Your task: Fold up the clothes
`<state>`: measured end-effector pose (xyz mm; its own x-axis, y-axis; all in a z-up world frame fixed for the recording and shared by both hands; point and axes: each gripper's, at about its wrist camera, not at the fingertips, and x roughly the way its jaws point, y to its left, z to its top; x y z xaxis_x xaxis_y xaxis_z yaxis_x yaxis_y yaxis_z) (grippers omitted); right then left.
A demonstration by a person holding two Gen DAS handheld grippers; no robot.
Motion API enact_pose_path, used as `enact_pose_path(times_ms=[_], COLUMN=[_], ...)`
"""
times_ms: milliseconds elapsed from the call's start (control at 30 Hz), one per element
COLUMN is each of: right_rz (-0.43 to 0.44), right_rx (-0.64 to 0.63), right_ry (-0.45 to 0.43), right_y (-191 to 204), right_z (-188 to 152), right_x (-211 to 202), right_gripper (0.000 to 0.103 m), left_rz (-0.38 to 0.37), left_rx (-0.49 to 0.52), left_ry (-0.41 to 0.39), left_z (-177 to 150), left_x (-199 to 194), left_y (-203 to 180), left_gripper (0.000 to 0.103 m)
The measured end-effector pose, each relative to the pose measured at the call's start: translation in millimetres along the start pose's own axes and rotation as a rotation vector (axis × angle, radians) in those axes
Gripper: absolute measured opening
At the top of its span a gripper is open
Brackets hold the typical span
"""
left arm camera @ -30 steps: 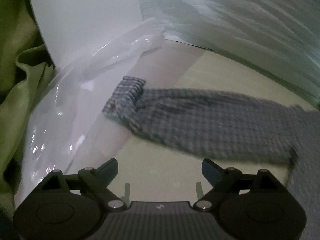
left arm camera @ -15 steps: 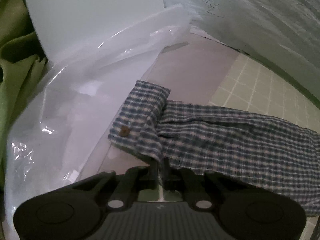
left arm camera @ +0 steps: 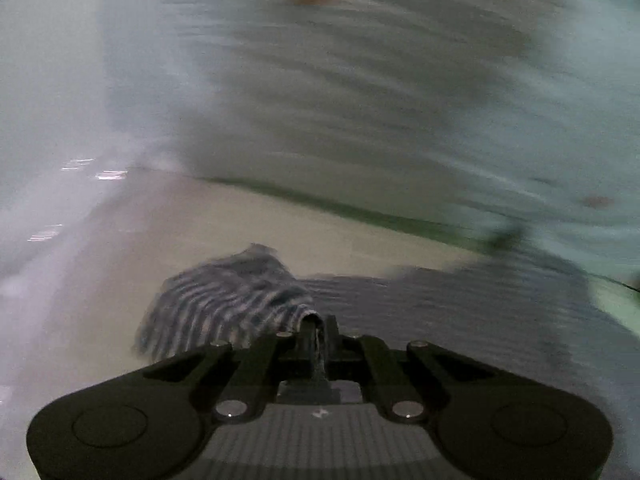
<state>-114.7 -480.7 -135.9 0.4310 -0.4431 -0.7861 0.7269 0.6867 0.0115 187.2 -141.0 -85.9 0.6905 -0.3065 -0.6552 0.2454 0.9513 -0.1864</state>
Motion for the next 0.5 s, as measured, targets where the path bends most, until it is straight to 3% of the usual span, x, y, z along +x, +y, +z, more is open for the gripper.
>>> enact_pose_path(times_ms=[67, 133, 167, 200, 267, 333, 500], right_rz=[0.002, -0.004, -0.007, -0.007, 0.000, 0.018, 0.096], right_rx=[0.006, 0.023, 0.039, 0.050, 0.060, 0.045, -0.055], right_ry=[-0.007, -0.017, -0.020, -0.024, -0.041, -0.057, -0.083], right_y=[-11.5, -23.9, -31.0, -35.3, -41.7, -39.9, 2.3], right_z=[0.9, 3.1, 4.9, 6.3, 10.9, 15.9, 29.7], right_x=[-0.2, 0.0, 0.3, 0.5, 0.6, 1.7, 10.2], right_gripper=[0.103, 0.103, 0.103, 0.103, 0.103, 0.103, 0.103], left_rz=[-0.146, -0.224, -0.239, -0.238, -0.224, -0.142, 0.234], left_rx=[0.002, 0.025, 0.040, 0.054, 0.088, 0.125, 0.072], left_ry=[0.049, 0.109, 0.138, 0.150, 0.130, 0.127, 0.223], left_z=[-12.3, -27.0, -33.3, -38.1, -45.9, -51.6, -61.0], left_x=[-2.9, -8.1, -12.1, -18.2, -33.4, -42.5, -44.5], left_y=[-43.7, -79.4, -93.6, -102.6, -107.4, -102.7, -54.1], left_gripper=[0.011, 0.039, 0.063, 0.079, 0.085, 0.089, 0.090])
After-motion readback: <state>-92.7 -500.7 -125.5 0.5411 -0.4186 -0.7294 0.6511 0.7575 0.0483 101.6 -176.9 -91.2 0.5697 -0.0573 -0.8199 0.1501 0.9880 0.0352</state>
